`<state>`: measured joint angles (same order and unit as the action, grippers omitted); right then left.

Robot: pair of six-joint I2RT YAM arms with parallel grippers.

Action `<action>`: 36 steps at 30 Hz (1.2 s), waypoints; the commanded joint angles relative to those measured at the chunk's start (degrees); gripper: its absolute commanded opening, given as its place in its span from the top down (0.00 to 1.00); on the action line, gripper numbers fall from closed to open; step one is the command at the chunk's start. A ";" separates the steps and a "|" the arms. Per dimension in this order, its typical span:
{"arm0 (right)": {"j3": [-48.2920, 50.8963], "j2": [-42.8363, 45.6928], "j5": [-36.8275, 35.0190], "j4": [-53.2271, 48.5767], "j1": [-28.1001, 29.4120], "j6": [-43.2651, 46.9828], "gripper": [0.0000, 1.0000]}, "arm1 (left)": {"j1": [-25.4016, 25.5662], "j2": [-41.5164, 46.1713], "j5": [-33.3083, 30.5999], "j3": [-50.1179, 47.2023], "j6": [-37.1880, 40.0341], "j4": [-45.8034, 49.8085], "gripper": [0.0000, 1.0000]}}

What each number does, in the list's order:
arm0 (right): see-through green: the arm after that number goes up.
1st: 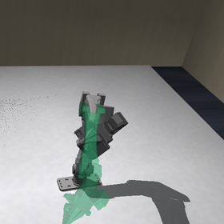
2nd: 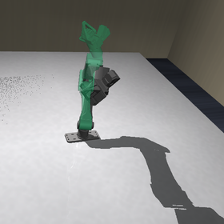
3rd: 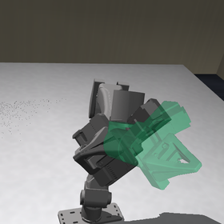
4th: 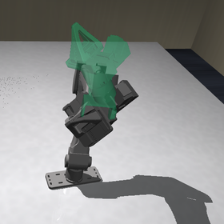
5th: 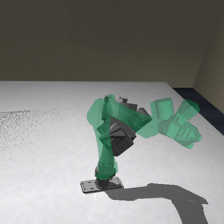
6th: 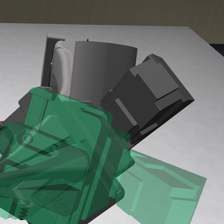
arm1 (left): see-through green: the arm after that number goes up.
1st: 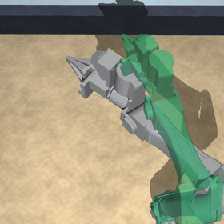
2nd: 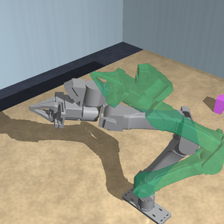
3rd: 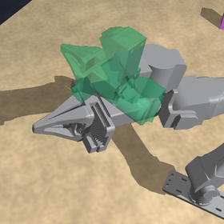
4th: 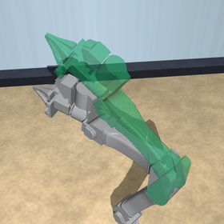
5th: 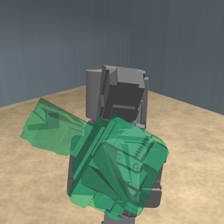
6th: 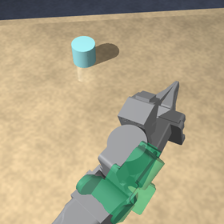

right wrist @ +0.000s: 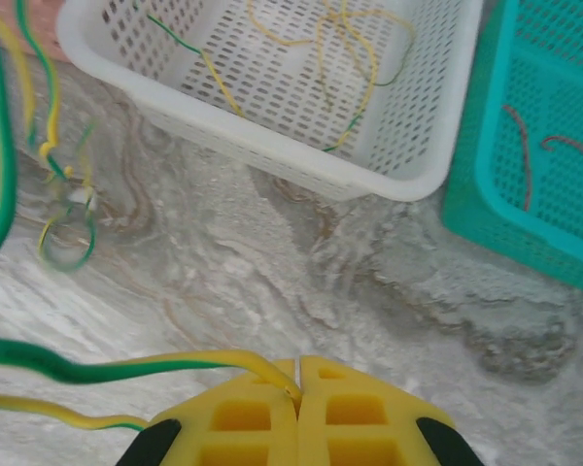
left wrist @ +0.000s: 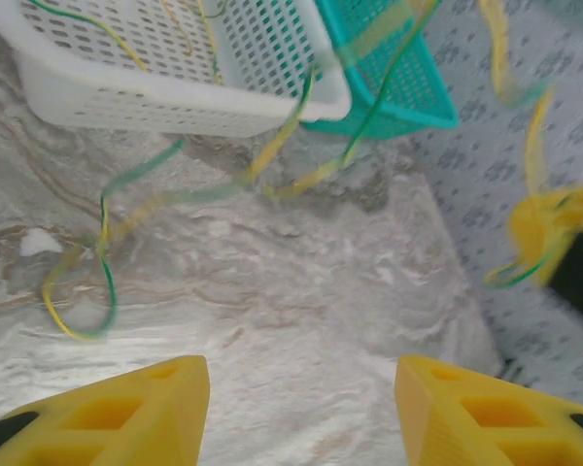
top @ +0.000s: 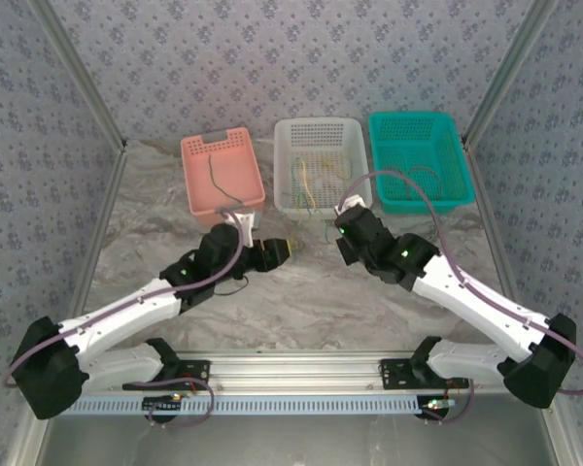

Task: Untangle the cables
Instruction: Untie the cable.

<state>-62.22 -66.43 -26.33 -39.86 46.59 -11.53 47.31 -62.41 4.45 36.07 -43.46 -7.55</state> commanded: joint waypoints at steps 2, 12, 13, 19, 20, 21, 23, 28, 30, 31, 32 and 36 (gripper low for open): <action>-5.23 -2.45 10.06 -4.82 -0.98 -4.51 1.00 | 0.90 -1.40 -8.88 -4.39 13.05 -14.09 0.39; -5.57 -1.81 19.14 -4.97 -1.76 -7.03 1.00 | 0.88 -8.57 -16.14 1.42 30.60 -20.97 0.25; -5.63 -1.84 19.77 -4.93 -1.76 -7.19 1.00 | 0.87 -9.19 -16.15 1.83 31.25 -21.12 0.25; -5.56 -1.45 22.32 -4.25 -1.75 -9.37 1.00 | 1.56 -14.38 -19.52 4.65 32.79 -22.16 0.29; -5.60 -1.10 22.90 -3.90 -1.72 -9.58 1.00 | 1.56 -15.08 -20.48 4.95 32.59 -22.28 0.31; -5.57 -0.85 23.17 -3.72 -1.76 -9.83 1.00 | 1.48 -15.43 -20.92 5.05 32.40 -22.70 0.35; -5.35 -0.39 23.59 -3.73 -1.75 -10.07 1.00 | 1.45 -15.29 -20.95 4.94 31.57 -23.78 0.40; -4.63 0.41 24.59 -3.40 -2.10 -10.35 1.00 | 1.43 -13.83 -18.79 5.66 31.33 -24.12 0.61; -4.08 0.58 25.45 -2.77 -2.69 -10.57 1.00 | 1.10 -12.89 -16.38 5.75 31.50 -23.93 0.81; -3.61 0.80 25.97 -2.38 -3.16 -10.75 1.00 | 0.95 -12.32 -14.97 5.92 31.59 -23.62 1.00; -3.15 0.93 26.54 -1.73 -3.63 -10.95 1.00 | 0.95 -11.79 -13.95 6.02 31.60 -23.27 1.00; -1.82 1.33 30.82 0.87 -7.61 -11.11 1.00 | 0.96 -8.55 -9.45 5.38 32.12 -21.77 1.00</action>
<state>-64.69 -66.26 0.93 -41.34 41.06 -21.63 48.38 -74.15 -9.47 39.72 -11.97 -28.67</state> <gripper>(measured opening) 0.059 0.044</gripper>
